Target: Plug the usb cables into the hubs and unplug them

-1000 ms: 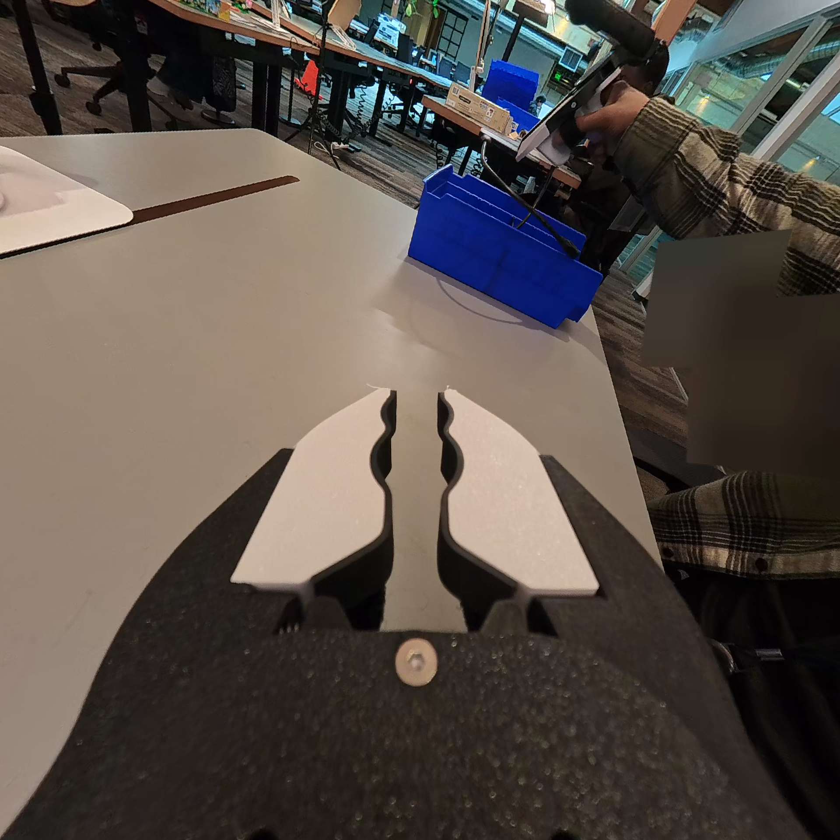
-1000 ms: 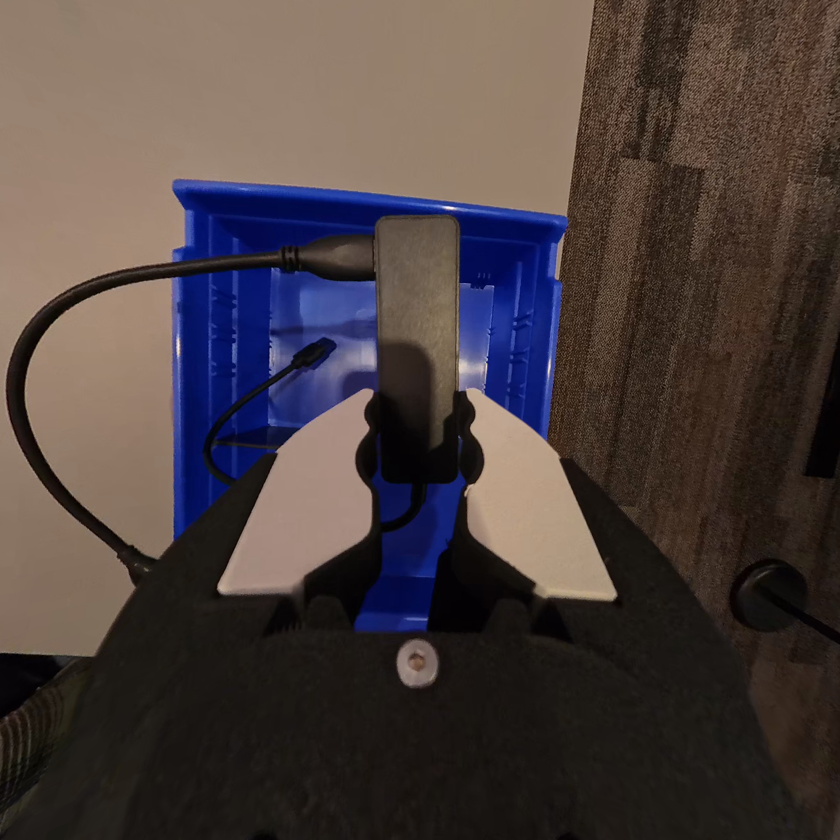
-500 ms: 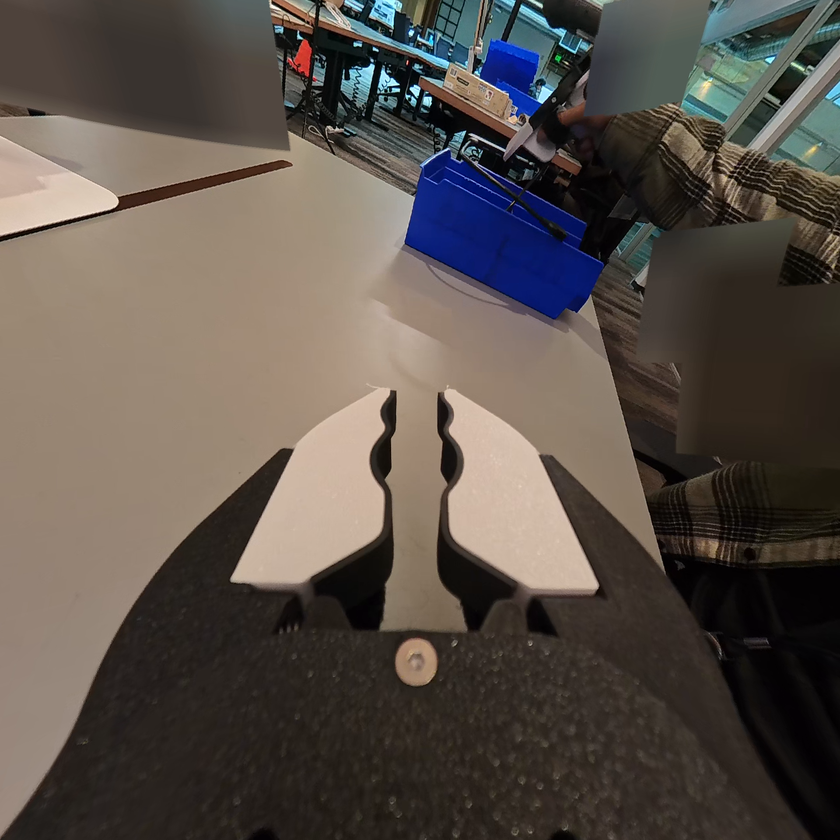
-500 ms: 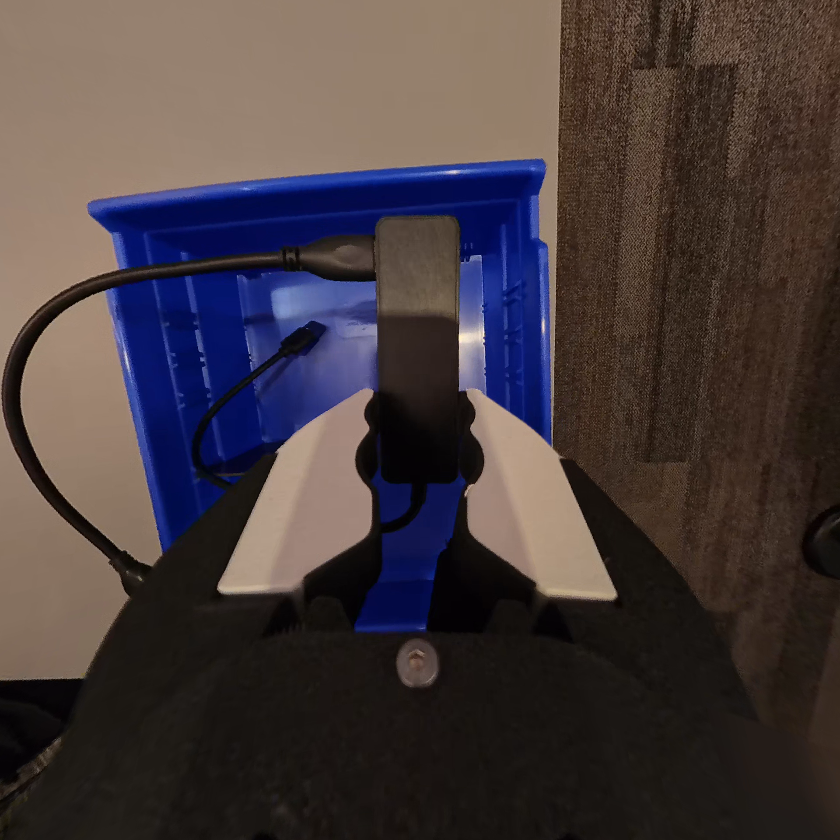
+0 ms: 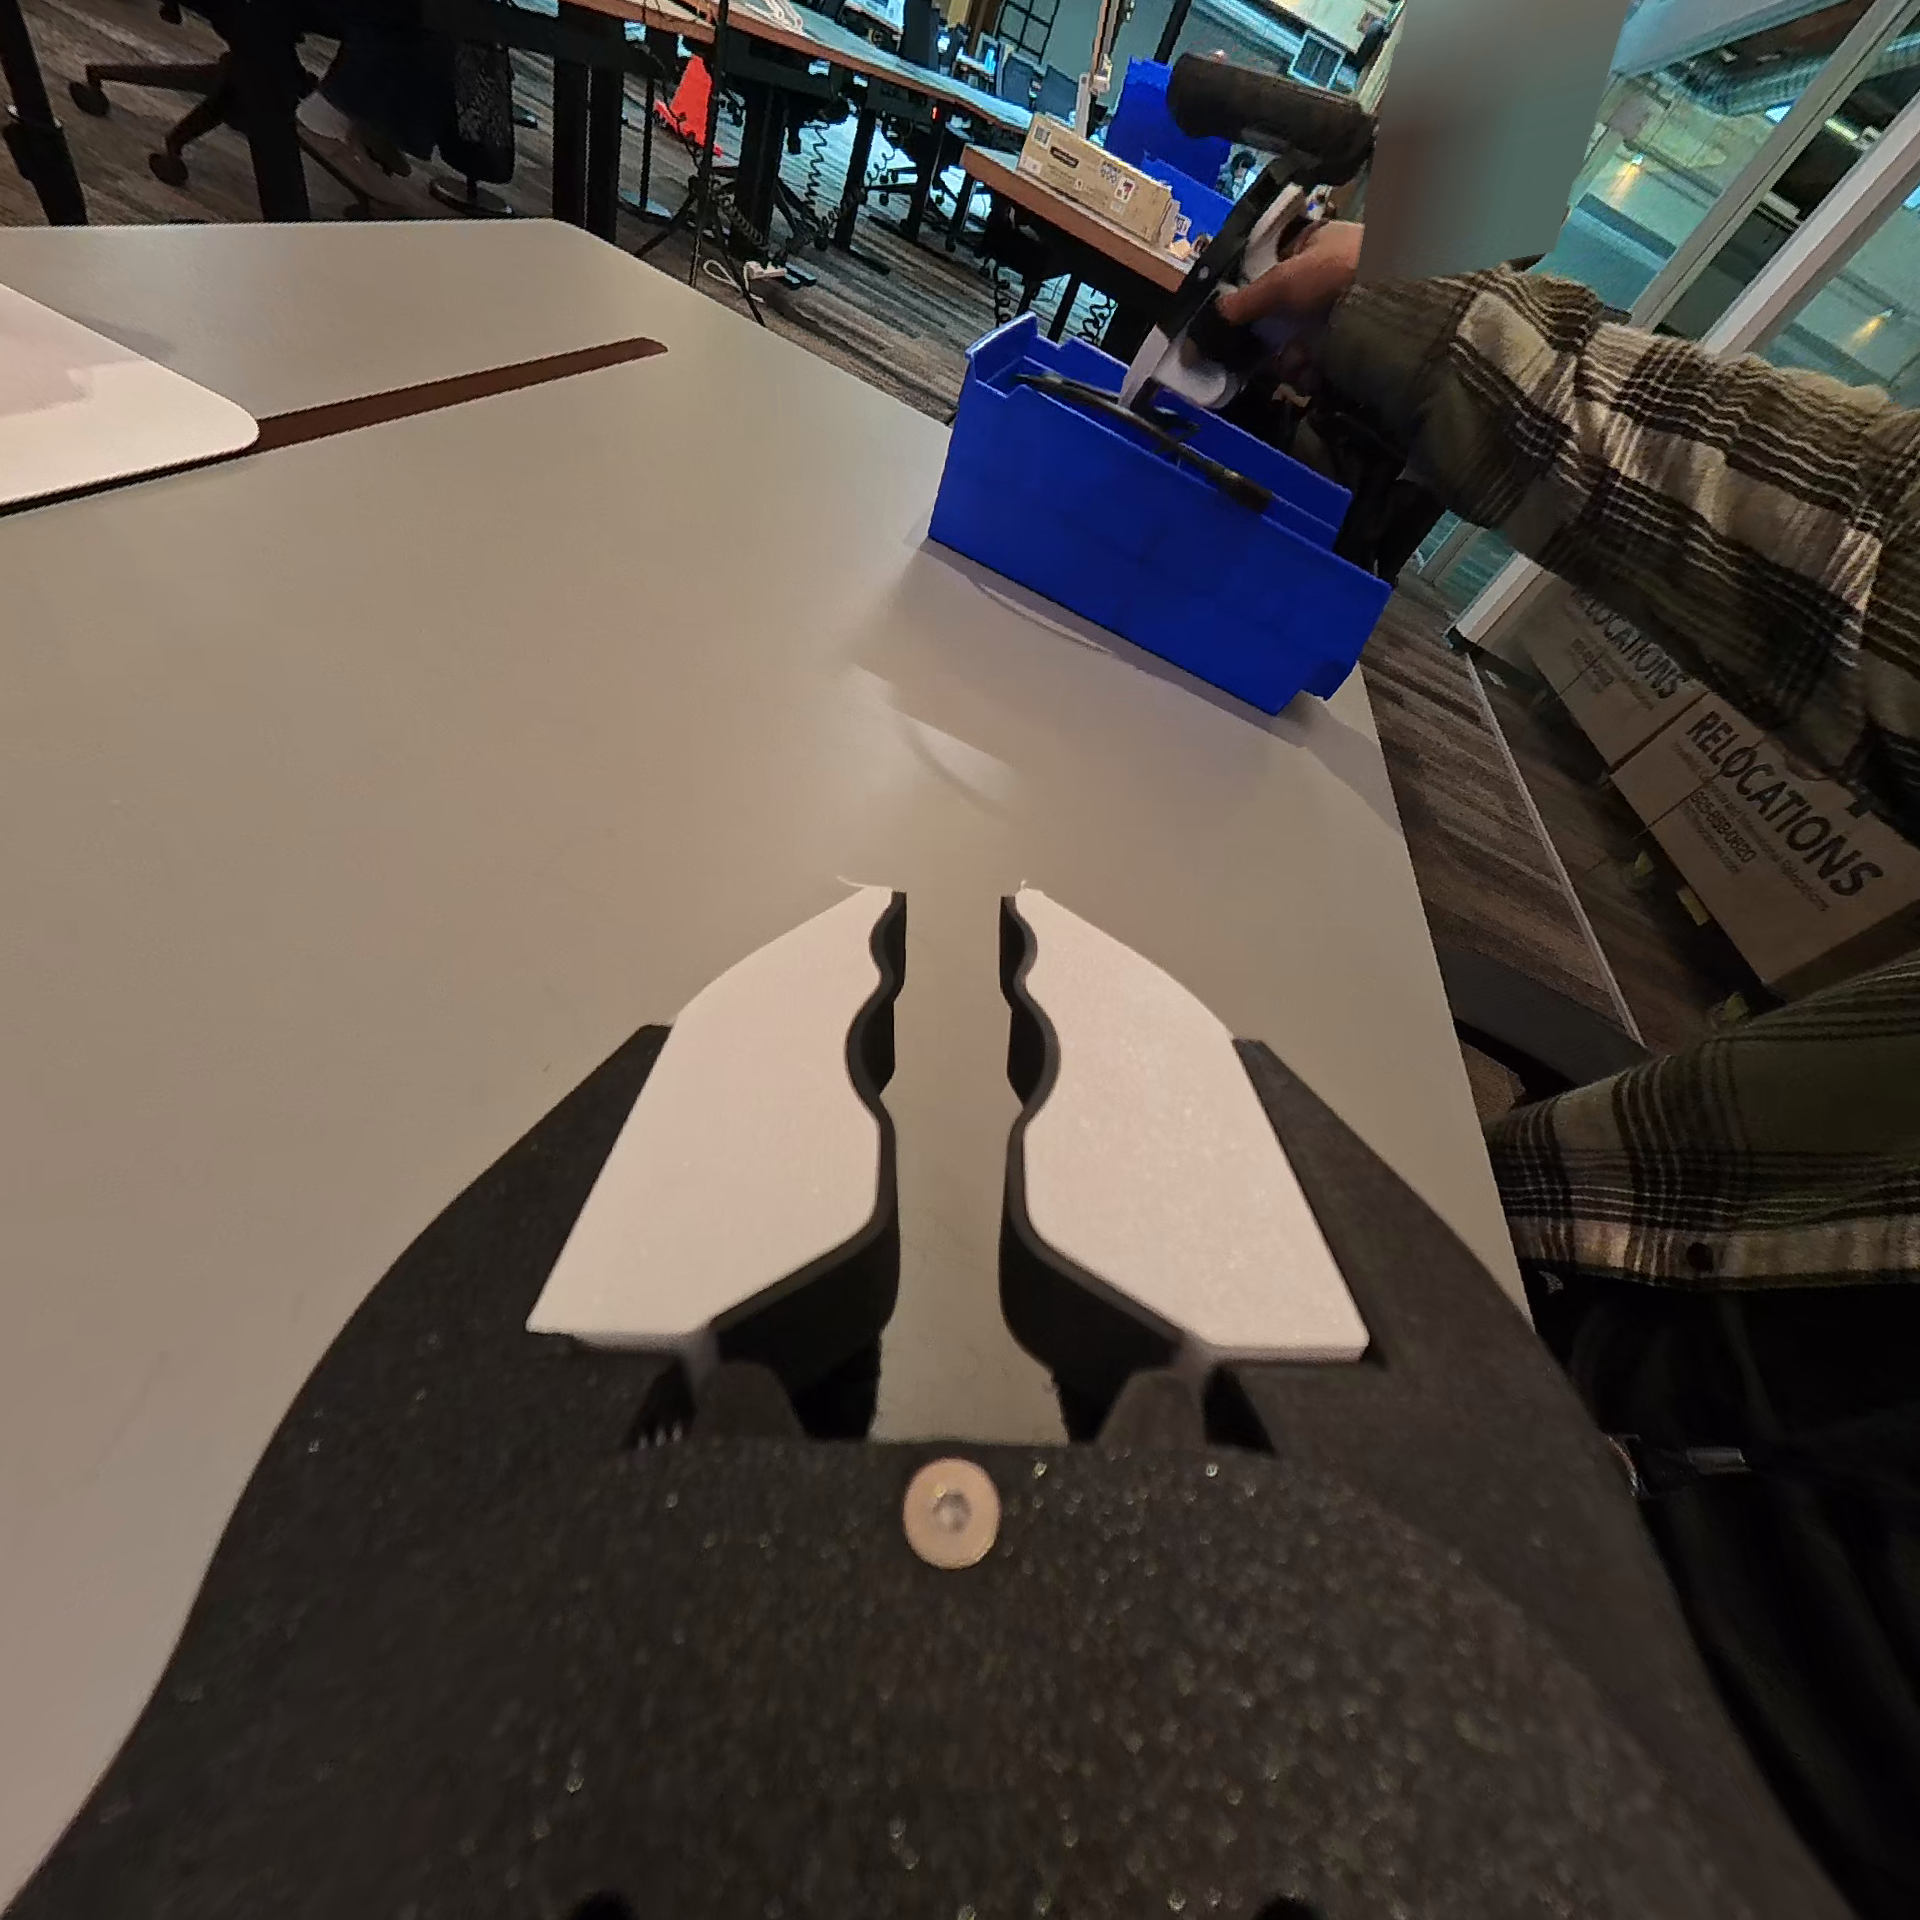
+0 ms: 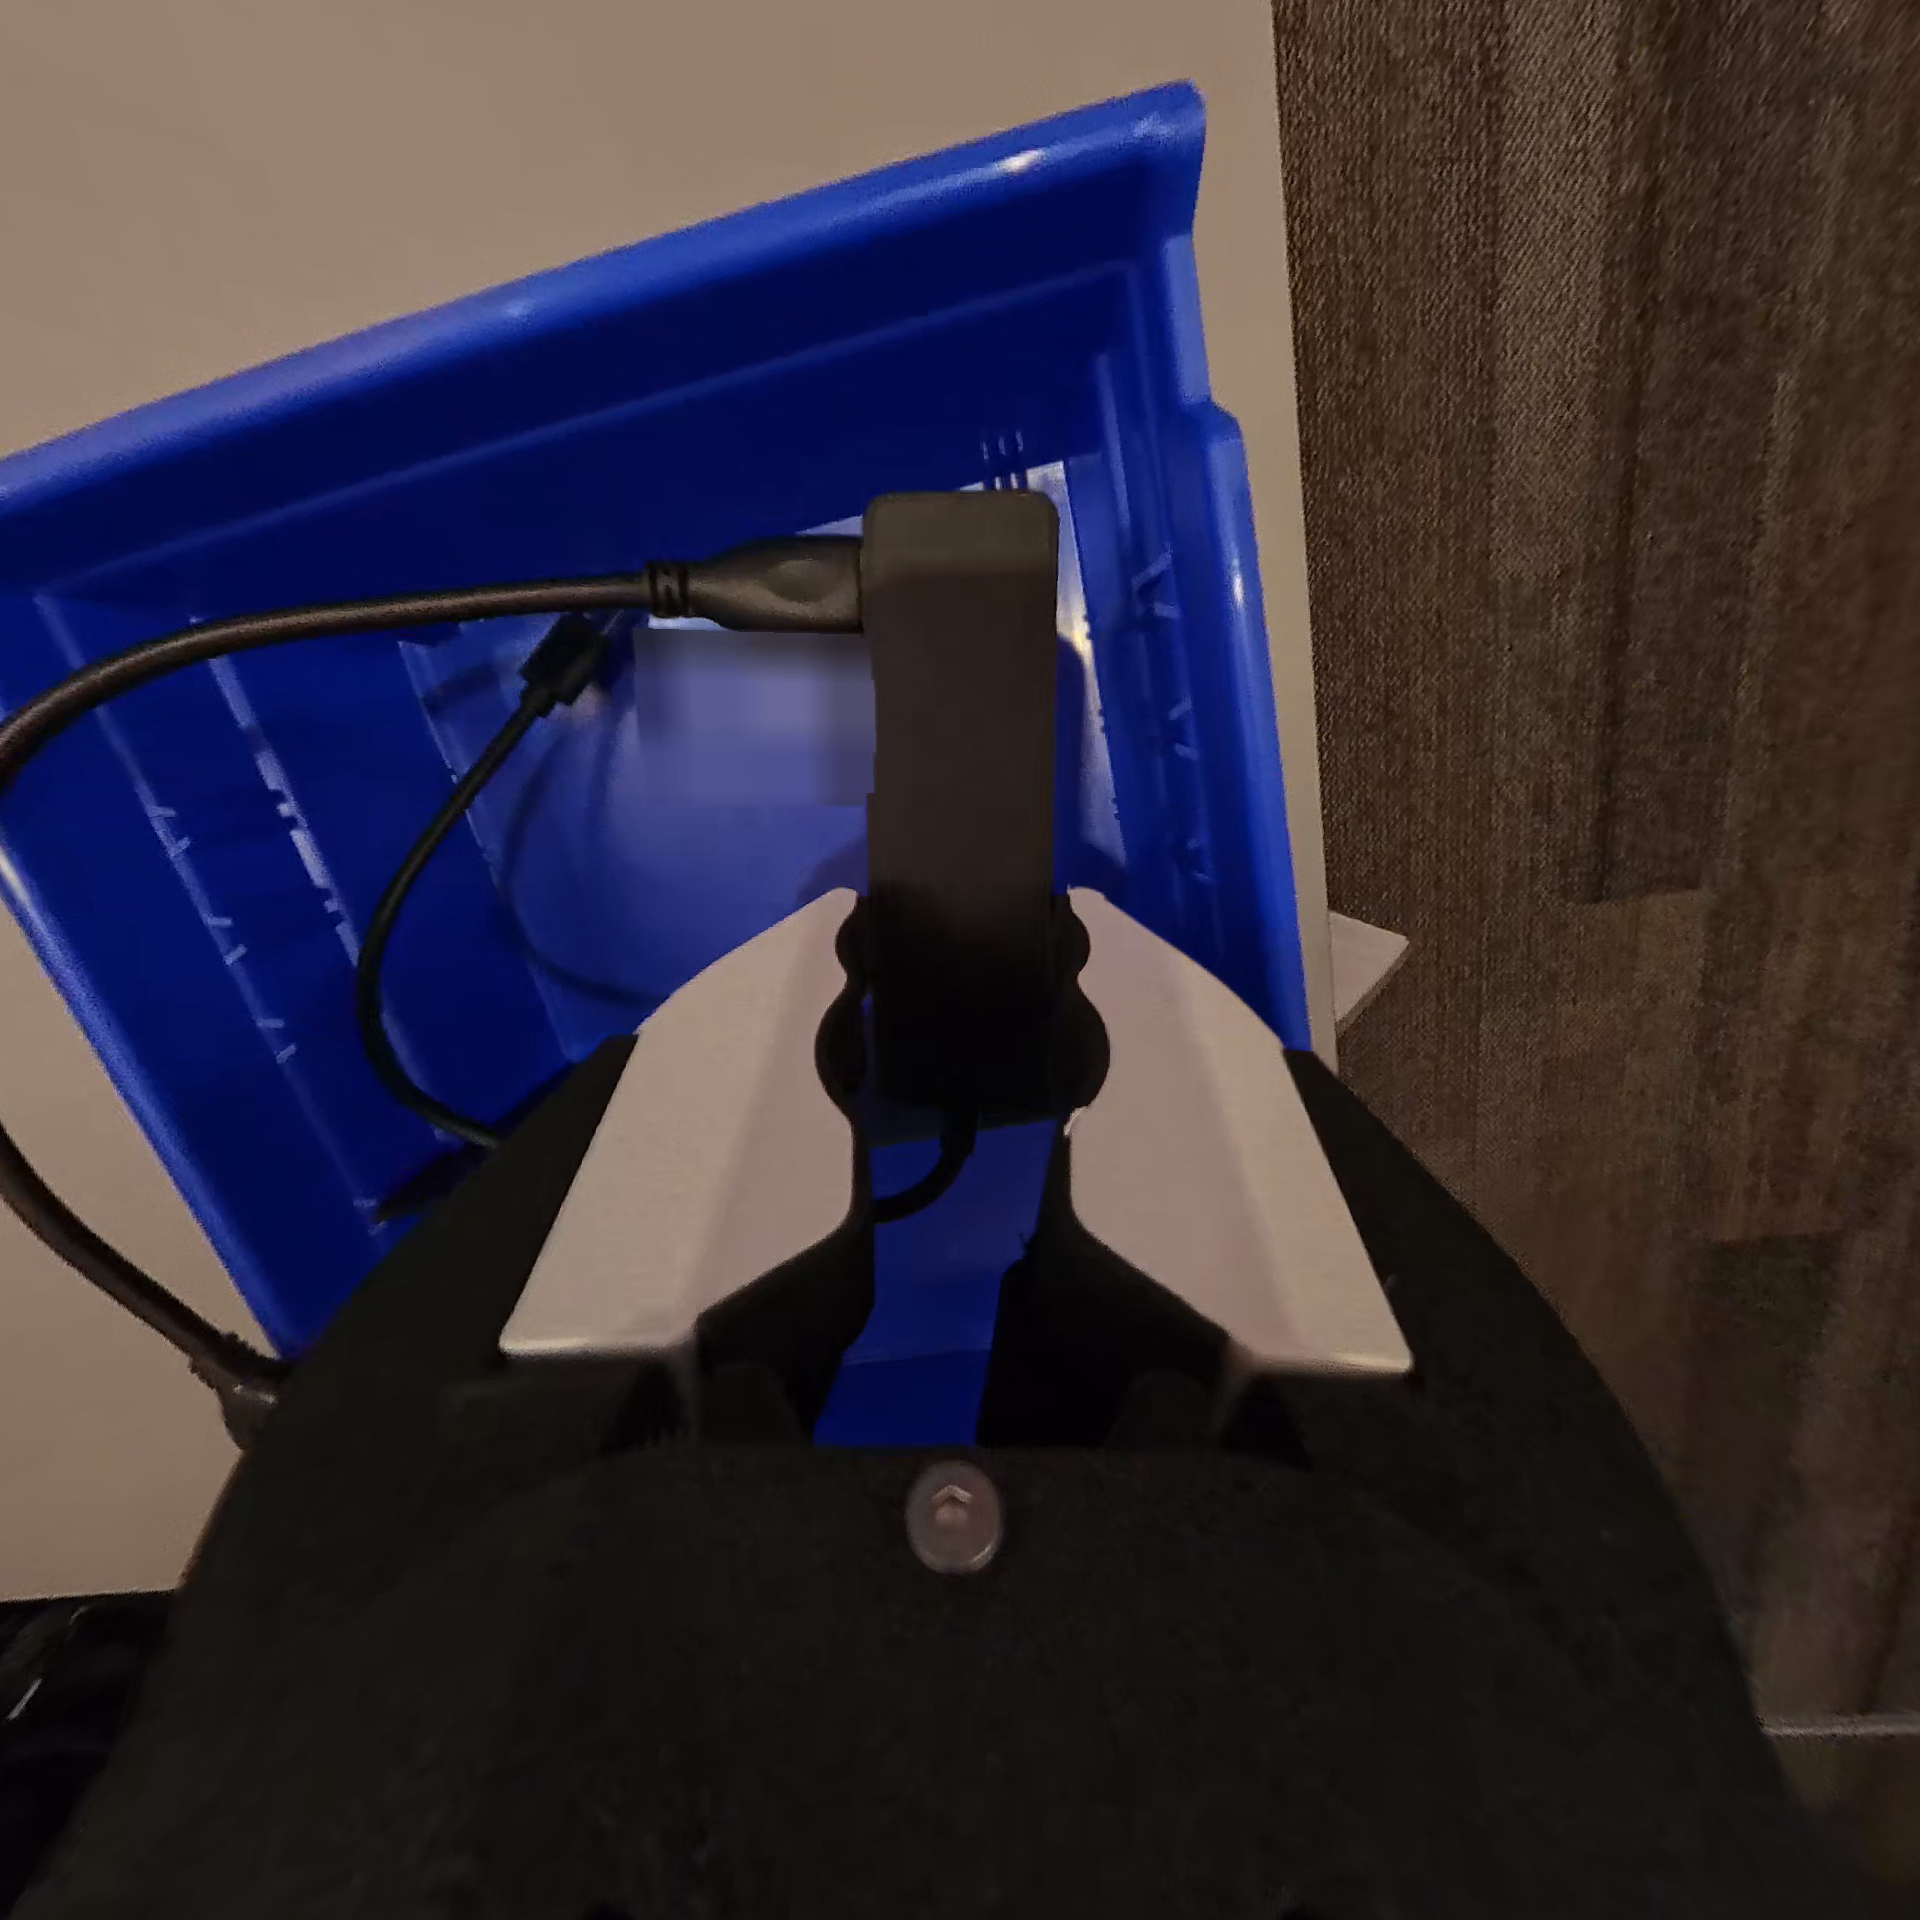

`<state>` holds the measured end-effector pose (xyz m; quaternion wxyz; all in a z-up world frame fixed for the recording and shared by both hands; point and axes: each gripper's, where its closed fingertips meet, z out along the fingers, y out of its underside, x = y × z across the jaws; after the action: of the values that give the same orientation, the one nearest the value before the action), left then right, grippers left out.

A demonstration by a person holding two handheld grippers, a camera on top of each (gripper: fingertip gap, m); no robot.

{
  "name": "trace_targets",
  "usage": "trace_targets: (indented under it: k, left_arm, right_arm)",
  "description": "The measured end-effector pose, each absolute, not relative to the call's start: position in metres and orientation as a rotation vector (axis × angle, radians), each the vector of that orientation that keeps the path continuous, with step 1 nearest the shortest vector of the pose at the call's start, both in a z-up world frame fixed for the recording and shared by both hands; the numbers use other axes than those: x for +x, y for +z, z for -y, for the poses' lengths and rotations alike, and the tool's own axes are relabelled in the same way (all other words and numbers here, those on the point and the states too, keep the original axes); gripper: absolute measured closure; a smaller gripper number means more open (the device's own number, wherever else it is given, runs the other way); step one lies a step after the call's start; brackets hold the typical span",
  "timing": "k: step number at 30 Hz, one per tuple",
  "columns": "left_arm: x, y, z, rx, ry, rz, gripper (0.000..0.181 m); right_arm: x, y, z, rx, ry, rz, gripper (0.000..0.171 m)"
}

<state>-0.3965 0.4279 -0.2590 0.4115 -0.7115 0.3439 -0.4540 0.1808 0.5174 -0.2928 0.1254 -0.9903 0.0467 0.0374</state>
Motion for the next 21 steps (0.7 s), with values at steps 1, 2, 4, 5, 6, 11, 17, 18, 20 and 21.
trace_targets:
  k: [1, 2, 4, 5, 6, 11, 17, 18, 20, 21]
  left_arm:
    - [-0.396, -0.259, -0.428, -1.792, -1.14, -0.868, 0.165]
    - [-0.396, -0.26, -0.428, -1.795, -1.137, -0.871, 0.165]
    - [-0.394, -0.261, -0.427, -1.798, -1.134, -0.88, 0.165]
    - [-0.394, -0.261, -0.426, -1.8, -1.132, -0.884, 0.165]
    - [-0.393, -0.262, -0.426, -1.801, -1.127, -0.89, 0.165]
    - [-0.392, -0.262, -0.425, -1.804, -1.118, -0.9, 0.165]
    - [-0.391, -0.264, -0.424, -1.809, -1.124, -0.906, 0.165]
    - [-0.391, -0.263, -0.424, -1.808, -1.124, -0.908, 0.165]
    - [-0.39, -0.263, -0.423, -1.807, -1.123, -0.912, 0.165]
    - [-0.39, -0.263, -0.423, -1.807, -1.123, -0.912, 0.165]
  right_arm:
    - [0.181, -0.296, -0.518, -2.888, 0.11, -0.14, 0.139]
    - [0.181, -0.299, -0.52, -2.891, 0.102, -0.141, 0.139]
    - [0.183, -0.306, -0.522, -2.901, 0.067, -0.139, 0.139]
    - [0.184, -0.309, -0.523, -2.904, 0.052, -0.141, 0.139]
    - [0.185, -0.312, -0.525, -2.907, 0.044, -0.145, 0.139]
    - [0.183, -0.334, -0.527, -2.936, 0.044, -0.175, 0.138]
    - [0.182, -0.338, -0.53, -2.961, 0.001, -0.155, 0.138]
    - [0.182, -0.336, -0.532, -2.951, -0.015, -0.143, 0.138]
    - [0.185, -0.328, -0.535, -2.929, -0.071, -0.109, 0.138]
    - [0.186, -0.325, -0.537, -2.92, -0.093, -0.09, 0.138]
